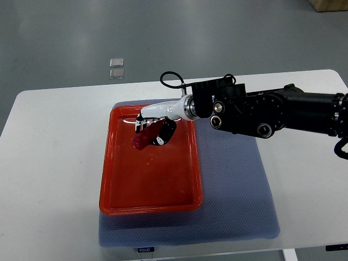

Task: Place red pepper on red tray
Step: 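Lift the pepper and carry it over the red tray with the right hand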

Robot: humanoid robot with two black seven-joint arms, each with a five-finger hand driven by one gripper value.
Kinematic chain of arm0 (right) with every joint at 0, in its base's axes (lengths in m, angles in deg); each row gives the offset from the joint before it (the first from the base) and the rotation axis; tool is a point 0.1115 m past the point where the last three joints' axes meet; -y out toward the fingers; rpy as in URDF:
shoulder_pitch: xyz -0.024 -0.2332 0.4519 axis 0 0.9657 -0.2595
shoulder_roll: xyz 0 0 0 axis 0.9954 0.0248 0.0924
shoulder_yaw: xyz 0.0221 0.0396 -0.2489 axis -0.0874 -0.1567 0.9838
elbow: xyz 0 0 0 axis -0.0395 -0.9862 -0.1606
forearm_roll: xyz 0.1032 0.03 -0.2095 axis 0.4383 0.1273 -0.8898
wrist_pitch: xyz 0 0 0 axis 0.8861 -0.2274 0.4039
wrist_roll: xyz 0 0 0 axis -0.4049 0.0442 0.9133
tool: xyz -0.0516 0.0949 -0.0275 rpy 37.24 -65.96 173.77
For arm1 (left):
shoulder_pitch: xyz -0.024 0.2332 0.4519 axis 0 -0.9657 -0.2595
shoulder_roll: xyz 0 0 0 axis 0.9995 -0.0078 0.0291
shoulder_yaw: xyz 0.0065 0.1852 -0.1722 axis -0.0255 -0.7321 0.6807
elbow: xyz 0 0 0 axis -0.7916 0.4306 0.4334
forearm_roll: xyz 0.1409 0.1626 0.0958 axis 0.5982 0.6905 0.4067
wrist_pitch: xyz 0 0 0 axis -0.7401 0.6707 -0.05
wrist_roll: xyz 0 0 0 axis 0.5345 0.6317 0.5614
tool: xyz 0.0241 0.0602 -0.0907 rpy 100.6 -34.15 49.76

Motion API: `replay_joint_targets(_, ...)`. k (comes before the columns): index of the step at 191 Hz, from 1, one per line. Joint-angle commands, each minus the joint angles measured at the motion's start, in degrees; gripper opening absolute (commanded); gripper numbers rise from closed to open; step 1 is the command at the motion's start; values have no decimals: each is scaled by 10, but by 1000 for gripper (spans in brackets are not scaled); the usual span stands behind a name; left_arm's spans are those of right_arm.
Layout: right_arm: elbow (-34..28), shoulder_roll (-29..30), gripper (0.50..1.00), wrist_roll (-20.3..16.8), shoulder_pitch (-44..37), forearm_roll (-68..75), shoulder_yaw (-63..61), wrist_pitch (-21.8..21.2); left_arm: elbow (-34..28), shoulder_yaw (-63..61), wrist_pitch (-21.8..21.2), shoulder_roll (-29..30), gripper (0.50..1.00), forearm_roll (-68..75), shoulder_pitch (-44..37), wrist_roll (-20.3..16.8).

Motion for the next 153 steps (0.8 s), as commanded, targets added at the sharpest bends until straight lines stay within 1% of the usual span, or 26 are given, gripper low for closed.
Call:
replay_joint_targets(1, 17, 29, 500, 0, 11, -1, 7, 5, -1, 0, 0, 0, 1000, 0, 0, 0)
replay_joint_targets(27, 37, 30, 500, 0, 32, -1, 7, 13, 0, -1, 0, 0, 1000, 0, -1, 0)
replay_joint_targets(67, 48, 30, 500, 0, 57, -2, 7, 27, 0, -1, 0, 0, 1000, 0, -1, 0)
replay_joint_targets(68, 49, 30, 521, 0, 58, -2, 7, 27, 0, -1, 0, 0, 1000, 0, -1, 1)
replay_joint_targets(69, 49, 30, 521, 0, 58, -2, 7, 27, 0, -1, 0, 0, 1000, 0, -1, 1)
replay_joint_targets(70, 50, 30, 537, 0, 59, -2, 7, 27, 0, -1, 0, 0, 1000, 0, -1, 1)
replay_joint_targets(71, 50, 30, 537, 0, 59, -2, 7, 27, 0, -1, 0, 0, 1000, 0, -1, 1)
replay_joint_targets(72, 50, 30, 551, 0, 59, -2, 7, 27, 0, -1, 0, 0, 1000, 0, 0, 1)
replay_joint_targets(76, 52, 30, 572, 0, 60, -2, 6, 27, 0, -1, 0, 0, 1000, 0, 0, 1)
replay_joint_targets(86, 53, 30, 596, 0, 63, -2, 6, 27, 0, 0, 0, 0, 1000, 0, 0, 0)
replay_joint_targets(92, 54, 30, 621, 0, 65, -2, 6, 27, 0, -1, 0, 0, 1000, 0, -1, 1)
replay_joint_targets(95, 54, 30, 645, 0, 66, -2, 6, 27, 0, -1, 0, 0, 1000, 0, 0, 1)
replay_joint_targets(101, 54, 30, 672, 0, 66, -2, 6, 27, 0, -1, 0, 0, 1000, 0, -1, 1)
replay_joint_targets(115, 54, 30, 693, 0, 67, -2, 5, 27, 0, 0, 0, 0, 1000, 0, -1, 0)
replay_joint_targets(122, 54, 30, 731, 1, 68, -1, 4, 27, -1, -1, 0, 0, 1000, 0, -1, 1)
replay_joint_targets(124, 54, 30, 731, 1, 68, -1, 4, 27, -1, -1, 0, 0, 1000, 0, -1, 1)
replay_joint_targets(127, 54, 30, 754, 1, 68, -1, 3, 27, -1, -1, 0, 0, 1000, 0, -1, 1)
replay_joint_targets(137, 54, 30, 787, 2, 70, 0, 2, 27, -1, -1, 0, 0, 1000, 0, -1, 1)
replay_joint_targets(153, 54, 30, 801, 2, 70, 0, 0, 27, -1, -1, 0, 0, 1000, 0, -1, 1)
